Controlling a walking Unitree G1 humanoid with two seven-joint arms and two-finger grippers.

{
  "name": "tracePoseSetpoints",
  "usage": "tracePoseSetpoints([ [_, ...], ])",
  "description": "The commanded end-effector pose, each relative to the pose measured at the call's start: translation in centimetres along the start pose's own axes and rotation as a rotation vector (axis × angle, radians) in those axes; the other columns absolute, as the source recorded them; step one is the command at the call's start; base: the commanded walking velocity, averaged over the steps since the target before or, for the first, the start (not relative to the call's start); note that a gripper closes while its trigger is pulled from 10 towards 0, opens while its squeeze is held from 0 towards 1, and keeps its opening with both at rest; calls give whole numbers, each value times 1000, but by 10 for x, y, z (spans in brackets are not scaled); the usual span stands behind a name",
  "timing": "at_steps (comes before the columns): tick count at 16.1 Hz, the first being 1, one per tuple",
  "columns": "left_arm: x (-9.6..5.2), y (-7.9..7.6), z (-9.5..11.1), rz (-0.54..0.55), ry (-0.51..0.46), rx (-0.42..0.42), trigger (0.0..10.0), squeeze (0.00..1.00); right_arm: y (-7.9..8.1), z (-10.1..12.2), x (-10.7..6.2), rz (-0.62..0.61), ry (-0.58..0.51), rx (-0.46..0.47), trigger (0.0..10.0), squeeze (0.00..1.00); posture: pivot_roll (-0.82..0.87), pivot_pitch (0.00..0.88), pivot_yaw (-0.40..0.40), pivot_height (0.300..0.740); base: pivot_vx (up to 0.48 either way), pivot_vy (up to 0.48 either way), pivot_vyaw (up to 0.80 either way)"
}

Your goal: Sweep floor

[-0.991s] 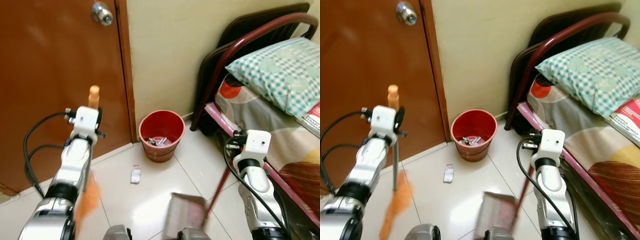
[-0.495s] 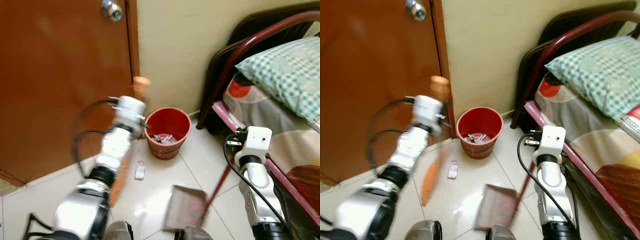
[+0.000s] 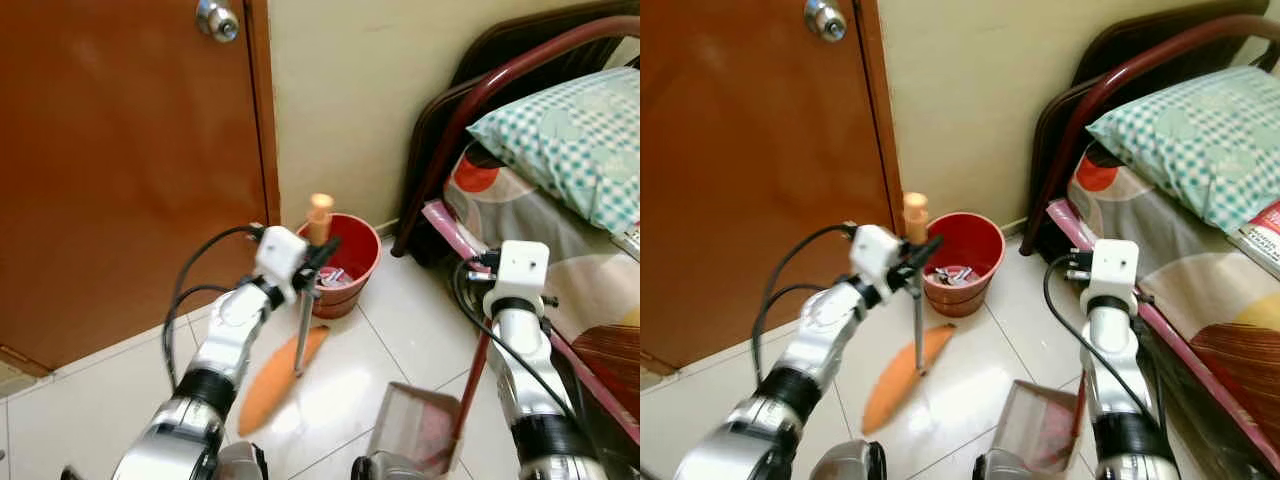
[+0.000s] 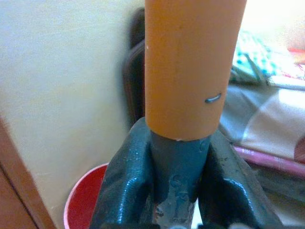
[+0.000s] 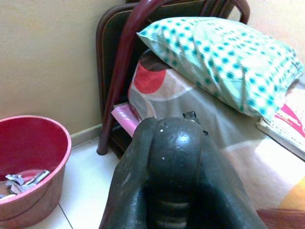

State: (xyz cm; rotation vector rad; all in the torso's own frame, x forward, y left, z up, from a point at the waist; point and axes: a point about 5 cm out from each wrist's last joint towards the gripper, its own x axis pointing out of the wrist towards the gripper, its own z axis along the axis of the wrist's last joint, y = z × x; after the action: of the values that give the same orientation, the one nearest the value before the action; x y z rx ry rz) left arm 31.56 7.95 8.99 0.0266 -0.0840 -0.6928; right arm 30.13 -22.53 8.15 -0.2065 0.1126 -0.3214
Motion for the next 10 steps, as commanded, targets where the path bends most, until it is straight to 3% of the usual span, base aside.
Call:
tracePoseSetpoints([
  [1,-2,2,12,42,-65,-91,10000,0,4,12,11,12,-46,-46,10000,0,29,124,-37,740,0,0,0],
  [3,-11,13,25,131,-111,-151,10000,0,26,25,22,80,-82,-82,10000,0,45,132,-48,740,0,0,0],
  [5,-24,36,37,275,-136,-215,10000,0,55,28,24,171,-77,-101,10000,0,67,145,-62,740,0,0,0],
  [7,-32,44,42,339,-146,-228,10000,0,68,24,21,209,-60,-116,10000,0,74,152,-65,740,0,0,0],
  [10,-40,47,49,413,-170,-320,10000,0,83,19,15,252,-46,-109,10000,0,82,165,-69,740,0,0,0],
])
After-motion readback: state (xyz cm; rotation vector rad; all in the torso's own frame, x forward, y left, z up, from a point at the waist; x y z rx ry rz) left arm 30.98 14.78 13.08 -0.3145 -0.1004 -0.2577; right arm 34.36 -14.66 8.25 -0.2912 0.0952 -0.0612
